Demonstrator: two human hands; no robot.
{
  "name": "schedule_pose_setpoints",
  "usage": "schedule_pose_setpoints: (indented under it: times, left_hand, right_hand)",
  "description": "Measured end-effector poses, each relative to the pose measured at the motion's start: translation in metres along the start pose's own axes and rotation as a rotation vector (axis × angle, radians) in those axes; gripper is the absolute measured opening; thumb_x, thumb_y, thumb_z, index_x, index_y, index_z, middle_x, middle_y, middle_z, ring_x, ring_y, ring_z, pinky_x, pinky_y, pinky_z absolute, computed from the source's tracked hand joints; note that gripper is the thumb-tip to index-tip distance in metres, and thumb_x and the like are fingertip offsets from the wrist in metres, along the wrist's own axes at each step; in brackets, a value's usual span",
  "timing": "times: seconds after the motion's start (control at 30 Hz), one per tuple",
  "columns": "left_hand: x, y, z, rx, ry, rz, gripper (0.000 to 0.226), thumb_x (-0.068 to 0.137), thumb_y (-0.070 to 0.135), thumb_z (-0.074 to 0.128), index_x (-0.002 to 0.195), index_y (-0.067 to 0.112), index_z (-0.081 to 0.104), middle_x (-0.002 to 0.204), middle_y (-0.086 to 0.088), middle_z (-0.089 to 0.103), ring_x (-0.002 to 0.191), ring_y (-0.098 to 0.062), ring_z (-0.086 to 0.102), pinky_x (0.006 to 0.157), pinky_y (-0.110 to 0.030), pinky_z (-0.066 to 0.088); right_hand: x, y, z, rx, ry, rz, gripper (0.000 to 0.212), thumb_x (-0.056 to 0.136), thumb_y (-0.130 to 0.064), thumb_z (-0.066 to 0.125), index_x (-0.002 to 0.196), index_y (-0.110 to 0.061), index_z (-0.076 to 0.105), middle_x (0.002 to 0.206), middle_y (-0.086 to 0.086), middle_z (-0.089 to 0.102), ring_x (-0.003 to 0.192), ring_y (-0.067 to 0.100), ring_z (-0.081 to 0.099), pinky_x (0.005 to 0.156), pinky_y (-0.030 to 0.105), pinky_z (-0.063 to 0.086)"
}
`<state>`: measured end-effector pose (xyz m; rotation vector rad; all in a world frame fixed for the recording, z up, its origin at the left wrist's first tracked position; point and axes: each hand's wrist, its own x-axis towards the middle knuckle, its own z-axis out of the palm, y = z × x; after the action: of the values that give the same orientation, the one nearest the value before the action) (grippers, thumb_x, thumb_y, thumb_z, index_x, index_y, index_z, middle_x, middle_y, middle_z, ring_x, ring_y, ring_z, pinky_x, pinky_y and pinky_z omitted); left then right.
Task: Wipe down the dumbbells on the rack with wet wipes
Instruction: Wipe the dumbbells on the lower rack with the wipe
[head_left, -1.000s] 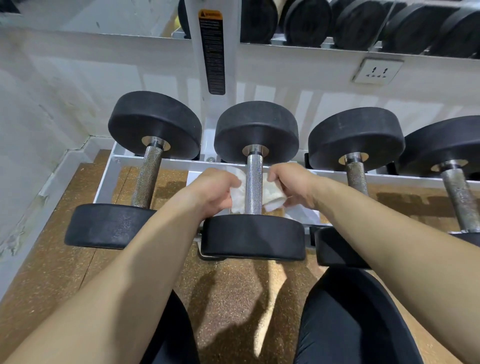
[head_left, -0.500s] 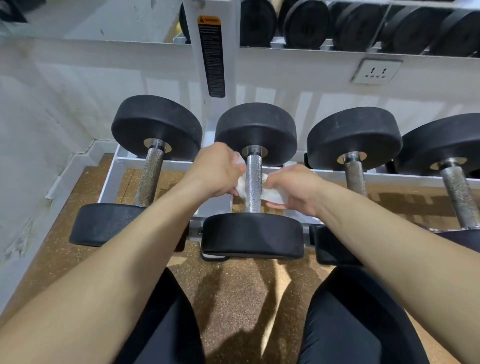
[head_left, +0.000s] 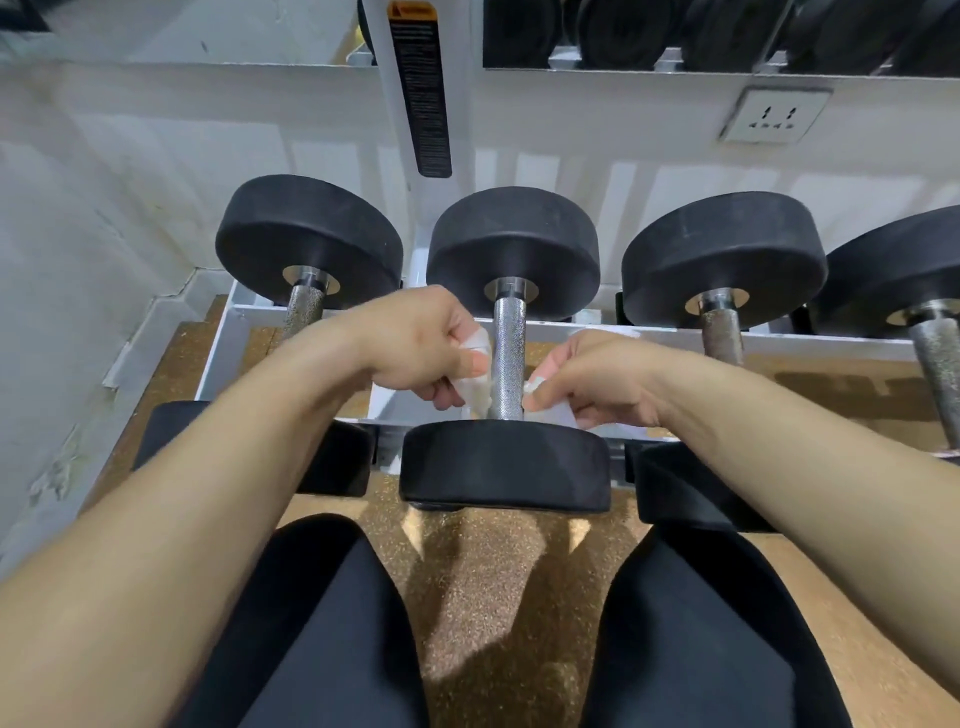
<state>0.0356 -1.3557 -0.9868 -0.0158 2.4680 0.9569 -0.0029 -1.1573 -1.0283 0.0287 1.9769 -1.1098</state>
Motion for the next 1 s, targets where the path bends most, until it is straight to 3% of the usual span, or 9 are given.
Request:
schedule_pose_setpoints:
  times: [0.1, 0.2, 0.33, 0.4, 0.5, 0.63, 0.77, 0.87, 1.0]
  left_hand:
    - [0.016, -0.011, 0.015, -0.088, 0.111, -0.071, 0.032, 0.101, 0.011, 0.057, 0.07, 0.01, 0.06, 0.06, -0.007, 0.068, 0.049, -0.01, 0.062, 0.049, -0.019, 0.051]
    - [0.037, -0.016, 0.031, -0.153, 0.223, -0.17, 0.032, 0.101, 0.013, 0.056, 0.069, 0.012, 0.057, 0.05, -0.003, 0.06, 0.042, -0.009, 0.059, 0.047, -0.021, 0.053]
    - [0.042, -0.004, 0.023, -0.173, 0.479, -0.138, 0.028, 0.101, 0.018, 0.056, 0.077, 0.004, 0.061, 0.055, -0.005, 0.065, 0.052, -0.016, 0.064, 0.074, -0.039, 0.063]
    - [0.036, 0.007, 0.015, -0.155, 0.582, -0.069, 0.027, 0.1, 0.02, 0.055, 0.082, 0.003, 0.068, 0.056, -0.004, 0.069, 0.059, -0.015, 0.067, 0.08, -0.036, 0.06]
    - [0.025, 0.014, 0.023, -0.147, 0.564, 0.032, 0.025, 0.096, 0.02, 0.054, 0.081, 0.008, 0.069, 0.058, -0.001, 0.071, 0.065, -0.016, 0.069, 0.078, -0.037, 0.059]
    - [0.028, -0.007, 0.039, -0.043, 0.493, -0.005, 0.02, 0.098, 0.027, 0.053, 0.087, 0.016, 0.065, 0.066, -0.001, 0.071, 0.071, -0.019, 0.07, 0.077, -0.042, 0.058]
    - [0.034, -0.019, 0.04, -0.013, 0.435, -0.058, 0.024, 0.1, 0.026, 0.051, 0.088, 0.008, 0.061, 0.065, -0.003, 0.071, 0.065, -0.017, 0.07, 0.07, -0.039, 0.057]
    - [0.029, -0.009, 0.037, 0.021, 0.477, 0.016, 0.021, 0.099, 0.025, 0.053, 0.079, 0.02, 0.058, 0.066, 0.002, 0.069, 0.07, -0.017, 0.069, 0.069, -0.036, 0.053]
    - [0.018, -0.002, 0.03, 0.178, 0.449, 0.201, 0.023, 0.097, 0.025, 0.058, 0.075, 0.019, 0.056, 0.067, 0.001, 0.064, 0.071, -0.023, 0.062, 0.072, -0.043, 0.052]
  right_hand:
    - [-0.013, -0.008, -0.009, 0.222, 0.001, -0.014, 0.019, 0.086, 0.0, 0.073, 0.082, -0.017, 0.066, 0.087, 0.01, 0.058, 0.072, 0.016, 0.055, 0.048, 0.02, 0.053]
    - [-0.021, -0.015, -0.018, 0.57, 0.079, -0.111, 0.022, 0.092, 0.007, 0.063, 0.082, -0.012, 0.07, 0.072, 0.005, 0.07, 0.065, 0.013, 0.068, 0.054, 0.019, 0.058]
    - [-0.003, -0.019, -0.005, 0.879, 0.278, -0.143, 0.013, 0.092, 0.008, 0.063, 0.091, -0.004, 0.069, 0.087, 0.014, 0.071, 0.077, 0.019, 0.072, 0.063, 0.025, 0.062]
    - [0.006, -0.021, 0.007, 0.817, 0.318, -0.137, 0.017, 0.09, 0.013, 0.059, 0.087, -0.001, 0.067, 0.077, 0.015, 0.066, 0.062, 0.018, 0.068, 0.049, 0.022, 0.055]
    - [0.013, -0.026, 0.018, 0.704, 0.347, -0.193, 0.023, 0.083, 0.018, 0.056, 0.07, -0.002, 0.06, 0.066, 0.014, 0.049, 0.042, 0.015, 0.046, 0.04, 0.021, 0.039]
    - [0.003, -0.034, 0.014, 0.771, 0.305, -0.261, 0.021, 0.09, 0.009, 0.064, 0.076, -0.005, 0.072, 0.063, 0.005, 0.064, 0.053, 0.01, 0.056, 0.054, 0.021, 0.054]
    - [-0.012, -0.026, 0.009, 0.735, 0.128, -0.31, 0.011, 0.092, 0.0, 0.067, 0.101, 0.0, 0.073, 0.09, 0.015, 0.068, 0.081, 0.021, 0.061, 0.068, 0.026, 0.06]
    - [-0.009, -0.016, 0.009, 0.68, 0.151, -0.3, 0.016, 0.095, -0.001, 0.064, 0.108, 0.0, 0.072, 0.083, 0.01, 0.071, 0.073, 0.016, 0.066, 0.069, 0.025, 0.06]
    - [-0.006, -0.015, 0.01, 0.64, 0.159, -0.25, 0.028, 0.097, 0.0, 0.047, 0.106, -0.005, 0.073, 0.079, 0.009, 0.073, 0.064, 0.017, 0.068, 0.069, 0.028, 0.059]
